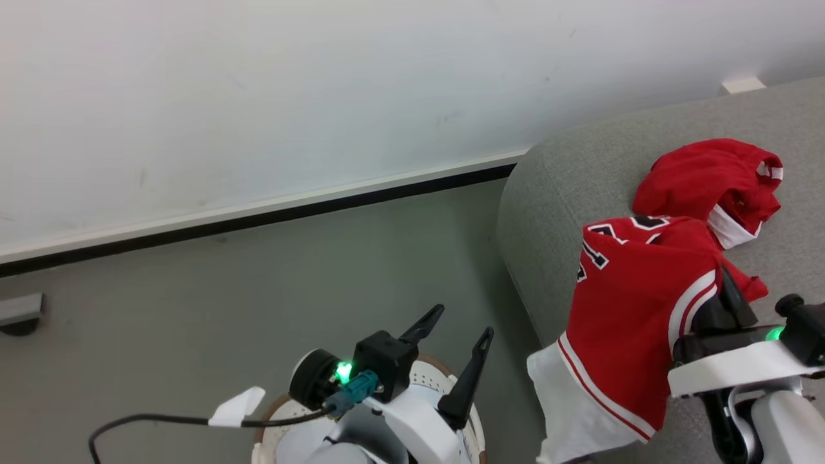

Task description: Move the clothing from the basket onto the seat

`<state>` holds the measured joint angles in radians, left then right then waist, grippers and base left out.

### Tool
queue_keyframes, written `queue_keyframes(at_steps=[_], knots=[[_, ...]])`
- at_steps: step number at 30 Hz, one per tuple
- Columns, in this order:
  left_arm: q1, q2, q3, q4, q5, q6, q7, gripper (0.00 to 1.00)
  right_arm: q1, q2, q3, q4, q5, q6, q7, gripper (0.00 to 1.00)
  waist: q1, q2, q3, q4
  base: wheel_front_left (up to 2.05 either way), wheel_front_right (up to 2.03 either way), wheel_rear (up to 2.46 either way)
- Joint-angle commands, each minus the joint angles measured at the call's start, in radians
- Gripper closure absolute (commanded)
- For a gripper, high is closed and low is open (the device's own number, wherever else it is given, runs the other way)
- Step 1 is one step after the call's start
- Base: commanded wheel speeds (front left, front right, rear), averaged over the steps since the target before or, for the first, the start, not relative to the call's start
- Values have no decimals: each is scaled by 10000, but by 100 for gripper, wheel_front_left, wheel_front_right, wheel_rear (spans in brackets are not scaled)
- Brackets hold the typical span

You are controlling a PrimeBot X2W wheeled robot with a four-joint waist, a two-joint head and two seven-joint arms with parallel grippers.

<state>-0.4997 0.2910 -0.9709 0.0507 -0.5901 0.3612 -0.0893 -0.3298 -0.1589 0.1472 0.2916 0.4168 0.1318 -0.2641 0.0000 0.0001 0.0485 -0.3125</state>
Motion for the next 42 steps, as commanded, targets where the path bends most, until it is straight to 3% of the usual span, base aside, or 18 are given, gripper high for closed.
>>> queue_keyframes(at_steps=[1, 6, 13, 18, 23, 29, 35, 36, 37, 38, 39, 40, 42], knots=[[-221, -39, -17, -35, 98, -23, 34, 0, -334, -80, -152, -31, 108, -23, -3, 100, 0, -1, 335, 40, 0, 0, 0], [-760, -72, -200, -76, 386, -175, 241, 0, -1536, -230, -447, 450, 107, -23, -3, 100, 0, -1, 1238, 231, 0, 0, 0], [-1774, -251, -373, -32, 776, -438, 428, 0, -4778, -747, -1453, 2165, -124, -23, -2, 100, 0, -1, 2725, 690, 0, 0, 0], [-2582, -546, -471, 18, 1096, -680, 472, 0, -7514, -1709, -2884, 3831, -364, -23, 48, 100, 0, -1, 3851, 1172, 0, 0, 0], [-3210, -825, -476, 77, 1279, -815, 354, 0, -9523, -2931, -4499, 5499, -1568, -24, 33, 100, 0, -1, 4818, 1615, 0, 0, 0], [-3678, -1151, -494, 233, 1385, -909, 172, 0, -9690, -3878, -6681, 7244, -3725, -23, -8, 100, 0, -1, 5769, 2005, 0, 0, 0], [-3815, -1380, -582, 543, 1417, -1044, -44, 0, -8725, -3504, -8562, 7780, -5115, -23, -7, 100, 0, -1, 6034, 2113, 0, 0, 0], [-3815, -1382, -571, 614, 1386, -1043, -97, 0, -8533, -3302, -8832, 7681, -5349, -23, -9, 95, 0, -1, 6009, 2113, 0, 0, 0], [-3814, -1379, -547, 678, 1350, -1060, -161, 0, -8326, -3062, -9059, 7533, -5513, -23, -10, 79, 0, -1, 5959, 2101, 0, 0, 0], [-3827, -1318, -504, 794, 1399, -1056, -376, 0, -7941, -2572, -9113, 7165, -5911, -24, -10, 8, 0, -1, 5772, 2033, 0, 0, 0], [-3827, -1318, -504, 794, 1399, -1056, -376, 0, -7941, -2572, -9113, 7165, -5911, -24, -10, 8, 0, -1, 5772, 2033, 0, 0, 0], [-3764, -1268, -452, 860, 1366, -1037, -459, 0, -7771, -2346, -9120, 6941, -6023, -23, -11, 0, 0, -1, 5645, 1969, 0, 0, 0], [-3589, -1162, -369, 960, 1293, -996, -675, 0, -7422, -1870, -8994, 6407, -6086, -24, -12, 0, 0, -1, 5330, 1830, 0, 0, 0]])
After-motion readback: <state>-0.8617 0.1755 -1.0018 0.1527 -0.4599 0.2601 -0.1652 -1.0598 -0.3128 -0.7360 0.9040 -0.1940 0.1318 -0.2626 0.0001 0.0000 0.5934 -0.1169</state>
